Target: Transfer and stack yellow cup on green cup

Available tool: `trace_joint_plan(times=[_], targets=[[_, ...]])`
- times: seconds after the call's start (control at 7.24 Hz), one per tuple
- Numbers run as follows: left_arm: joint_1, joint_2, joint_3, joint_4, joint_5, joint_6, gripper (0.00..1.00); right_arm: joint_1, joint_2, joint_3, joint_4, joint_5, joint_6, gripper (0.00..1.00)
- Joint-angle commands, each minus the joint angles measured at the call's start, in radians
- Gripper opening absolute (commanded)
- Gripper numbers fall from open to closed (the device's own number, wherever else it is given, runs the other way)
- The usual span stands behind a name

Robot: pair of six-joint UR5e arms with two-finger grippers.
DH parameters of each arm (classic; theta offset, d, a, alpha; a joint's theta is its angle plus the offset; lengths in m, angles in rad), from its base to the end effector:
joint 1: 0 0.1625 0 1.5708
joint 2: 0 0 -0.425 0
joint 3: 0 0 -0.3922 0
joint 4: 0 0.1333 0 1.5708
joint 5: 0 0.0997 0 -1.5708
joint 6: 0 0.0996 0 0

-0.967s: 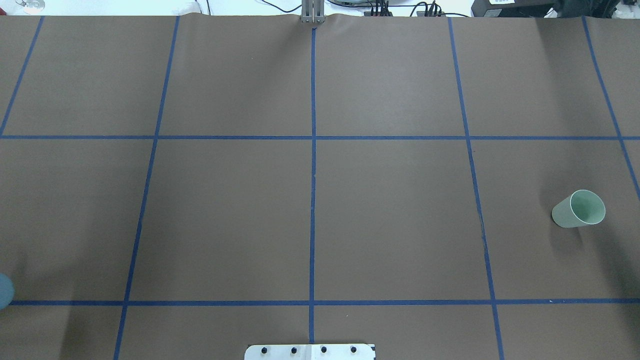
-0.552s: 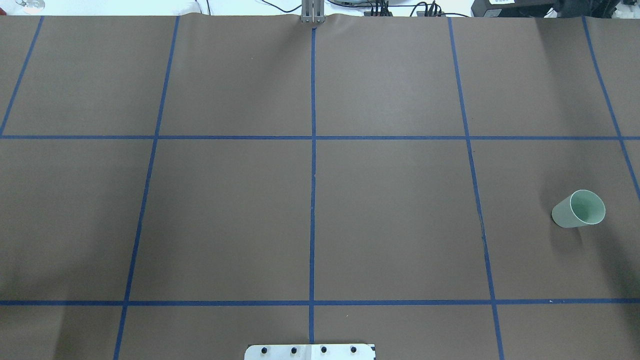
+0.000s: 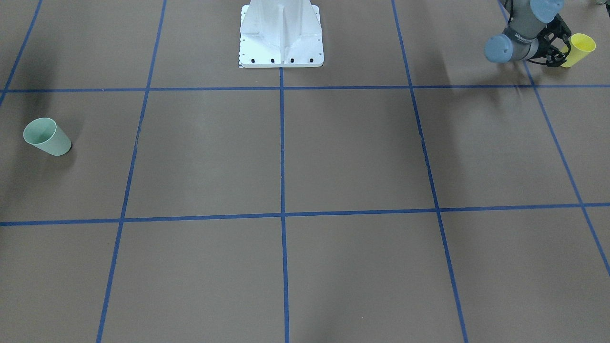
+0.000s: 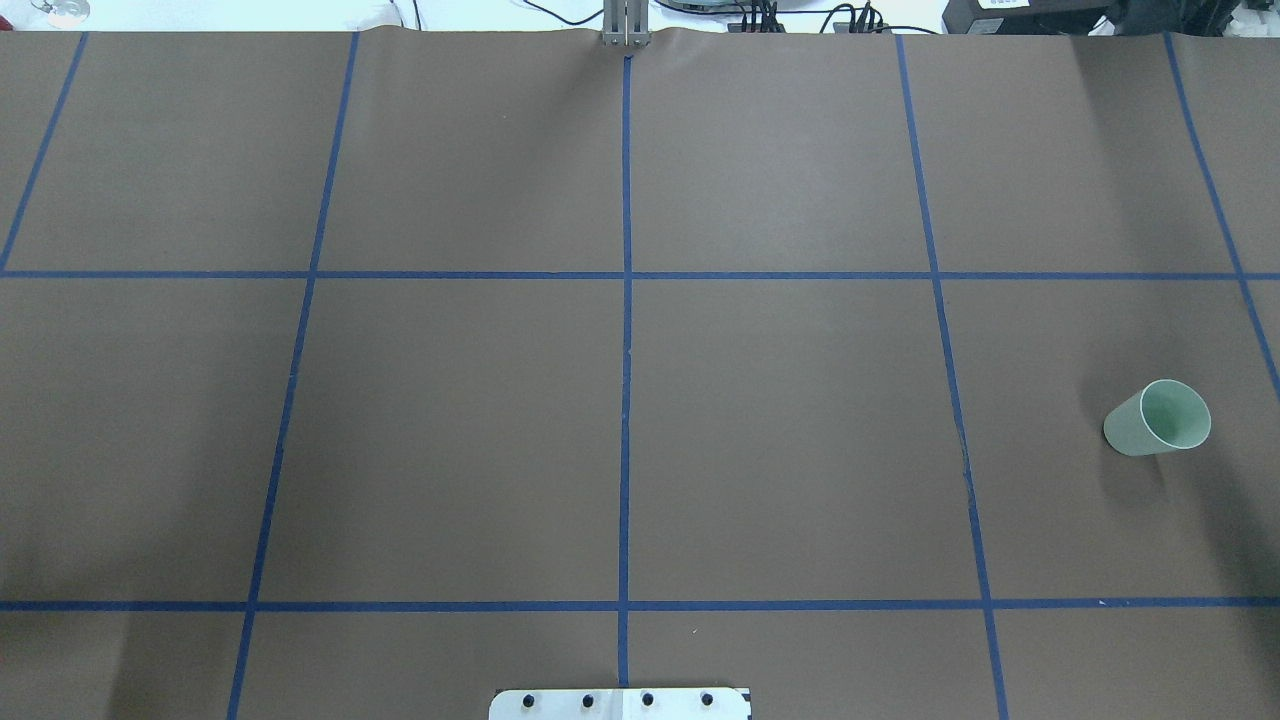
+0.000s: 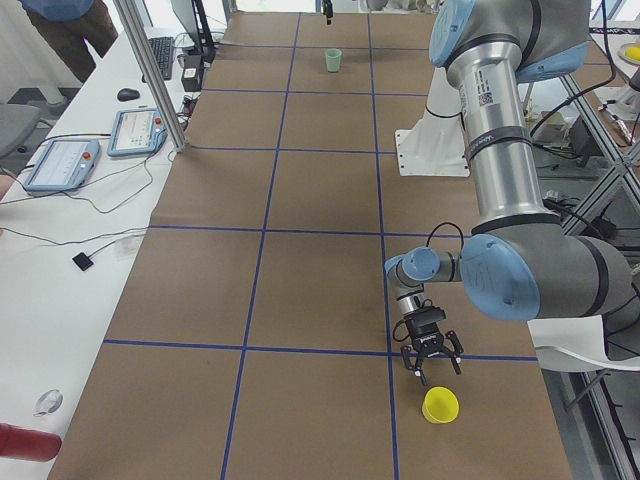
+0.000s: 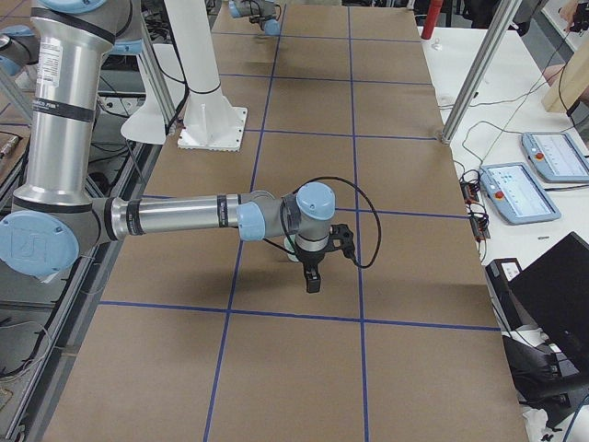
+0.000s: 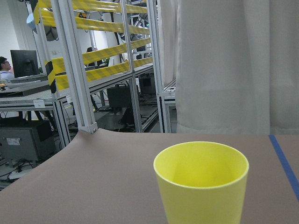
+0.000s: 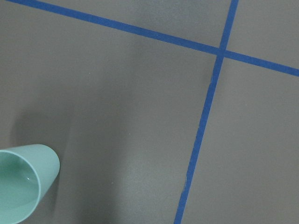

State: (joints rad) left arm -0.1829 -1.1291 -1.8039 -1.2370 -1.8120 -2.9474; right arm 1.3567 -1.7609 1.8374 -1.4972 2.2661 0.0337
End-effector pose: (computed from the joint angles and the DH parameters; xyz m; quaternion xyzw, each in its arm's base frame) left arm 0.2136 -0.1509 0.7622 0.0536 -0.2851 -0.6954 0.6575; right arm -0.0215 -0.4259 0.6106 0.0280 -0.3458 -0.1099 0.9314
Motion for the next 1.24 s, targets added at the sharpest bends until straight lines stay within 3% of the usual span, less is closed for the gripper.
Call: trace_joint_plan(times=[0.0,0.55,0.69,1.1], targets=[[0.0,0.011,0.003,0.001,0.006,0.007,0.95,-0.001,-0.002,-0.001,-0.002,0.0,0.002,1.0],[0.003,-0.003,0.011,-0.002,0.034,0.045,0.96,0.001,-0.003,-0.001,-0.002,0.003,0.002,1.0],[0.002,0.0,0.03,-0.01,0.092,0.044,0.96,-0.001,-0.006,-0.001,-0.002,0.001,0.002,1.0],[0.0,0.0,0.086,-0.078,0.102,0.038,0.96,-0.001,-0.006,0.002,-0.002,0.004,0.002,1.0]])
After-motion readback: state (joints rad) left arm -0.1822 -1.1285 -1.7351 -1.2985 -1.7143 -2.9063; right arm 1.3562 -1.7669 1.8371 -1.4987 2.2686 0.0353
